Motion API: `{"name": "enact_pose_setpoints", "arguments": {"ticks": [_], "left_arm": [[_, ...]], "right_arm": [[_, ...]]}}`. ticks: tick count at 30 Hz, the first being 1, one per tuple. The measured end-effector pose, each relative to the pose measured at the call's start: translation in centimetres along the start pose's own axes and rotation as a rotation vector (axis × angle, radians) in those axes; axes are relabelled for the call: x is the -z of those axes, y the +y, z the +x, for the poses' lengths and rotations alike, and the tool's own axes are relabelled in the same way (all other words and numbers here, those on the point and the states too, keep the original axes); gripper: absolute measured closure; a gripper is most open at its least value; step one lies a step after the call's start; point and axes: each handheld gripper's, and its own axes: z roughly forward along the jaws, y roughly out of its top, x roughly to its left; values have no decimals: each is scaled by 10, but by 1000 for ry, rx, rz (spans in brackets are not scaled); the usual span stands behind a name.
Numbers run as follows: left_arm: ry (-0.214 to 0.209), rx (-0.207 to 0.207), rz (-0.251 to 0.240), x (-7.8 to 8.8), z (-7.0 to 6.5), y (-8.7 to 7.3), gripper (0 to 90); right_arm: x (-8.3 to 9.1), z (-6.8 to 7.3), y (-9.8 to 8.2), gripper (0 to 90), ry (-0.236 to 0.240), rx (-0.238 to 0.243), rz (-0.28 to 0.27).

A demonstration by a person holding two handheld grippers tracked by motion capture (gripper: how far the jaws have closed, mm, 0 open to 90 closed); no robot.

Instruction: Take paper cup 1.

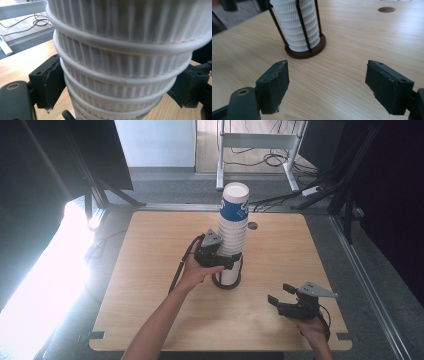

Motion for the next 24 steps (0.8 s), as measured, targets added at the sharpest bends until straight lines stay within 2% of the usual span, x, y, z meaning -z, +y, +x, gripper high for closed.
{"name": "enact_pose_setpoints", "arguments": {"ticks": [3, 7, 8, 9, 12, 13, 17, 19, 21, 24], "left_arm": [[-4, 1, -2, 0, 1, 0, 123], [-6, 0, -2, 0, 1, 0, 124], [-6, -1, -1, 0, 1, 0, 124], [-5, -1, 3, 0, 1, 0, 124], [-4, -1, 6, 1, 1, 0, 123], [-5, -1, 6, 1, 1, 0, 124], [-2, -4, 8, 1, 0, 1, 123], [-1, -6, 9, 1, 0, 1, 124], [-1, -5, 9, 1, 0, 1, 123], [-3, -4, 8, 0, 1, 1, 124]], "right_arm": [[-3, -1, 7, 205, 34, -13, -14], [-1, -1, 14, 242, 19, -1, -39], [0, -2, 18, 247, 29, -2, -54], [1, -2, 25, 257, 62, 16, -88], [1, -2, 32, 251, 84, 28, -88], [1, -1, 38, 252, 109, 39, -87], [0, 1, 58, 275, 157, 73, -94], [0, 1, 76, 283, 192, 89, -109], [0, 1, 82, 281, 196, 98, -108], [-1, 3, 107, 281, 198, 128, -112]]}}
